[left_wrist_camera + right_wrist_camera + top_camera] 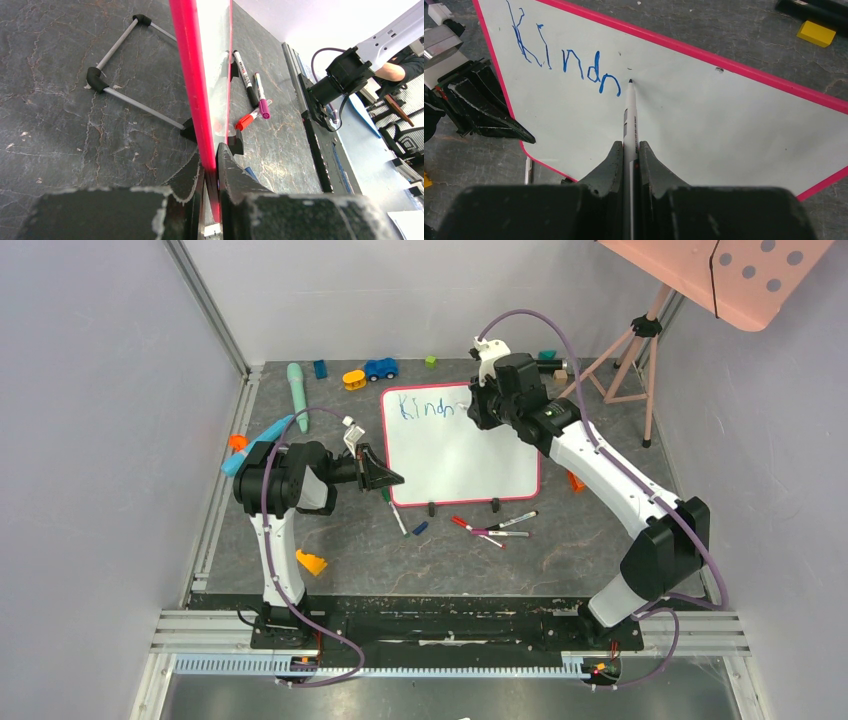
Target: Write a sentence on the whiteboard
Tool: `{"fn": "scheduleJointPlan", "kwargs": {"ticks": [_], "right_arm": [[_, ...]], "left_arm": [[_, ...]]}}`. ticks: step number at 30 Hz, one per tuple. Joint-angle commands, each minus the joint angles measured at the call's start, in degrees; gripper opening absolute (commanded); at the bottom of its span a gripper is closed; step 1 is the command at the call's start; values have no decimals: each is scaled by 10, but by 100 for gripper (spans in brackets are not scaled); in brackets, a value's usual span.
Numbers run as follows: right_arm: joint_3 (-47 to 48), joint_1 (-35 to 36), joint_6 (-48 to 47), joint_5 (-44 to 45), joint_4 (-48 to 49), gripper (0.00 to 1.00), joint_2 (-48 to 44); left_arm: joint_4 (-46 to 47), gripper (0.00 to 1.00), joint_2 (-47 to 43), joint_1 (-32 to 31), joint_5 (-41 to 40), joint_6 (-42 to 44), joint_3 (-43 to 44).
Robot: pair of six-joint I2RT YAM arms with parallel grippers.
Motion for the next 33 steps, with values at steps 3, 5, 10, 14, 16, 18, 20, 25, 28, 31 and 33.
{"fn": "scheduleJointPlan", "kwargs": {"ticks": [3, 5, 10, 14, 16, 18, 20, 25, 28, 31, 33], "right_arm": [[17, -2, 0, 21, 0, 0, 5], [17, -2, 2, 33, -3, 0, 6], [15, -4, 4, 55, -9, 0, 1], [9, -7, 3, 57, -8, 0, -4], [8, -6, 3, 57, -6, 0, -5], [11, -8, 4, 54, -3, 0, -4], [17, -8, 3, 52, -3, 0, 1], [32, -9, 2, 44, -1, 0, 11], [39, -8, 3, 37, 2, 0, 16], [43, -9, 4, 37, 2, 0, 18], [46, -8, 3, 35, 2, 0, 21]], "left_arm": [[43, 2, 12, -2, 22, 70, 1], [43, 2, 12, -2, 22, 70, 1], [43, 2, 12, -2, 22, 70, 2], [43, 2, 12, -2, 22, 70, 1], [43, 2, 12, -2, 21, 70, 2], [43, 2, 13, -2, 21, 70, 1], [43, 2, 12, -2, 21, 70, 1], [43, 2, 12, -3, 21, 70, 2], [43, 2, 13, -2, 21, 70, 2], [43, 2, 12, -3, 21, 70, 2], [43, 2, 13, -2, 21, 70, 2]]}}
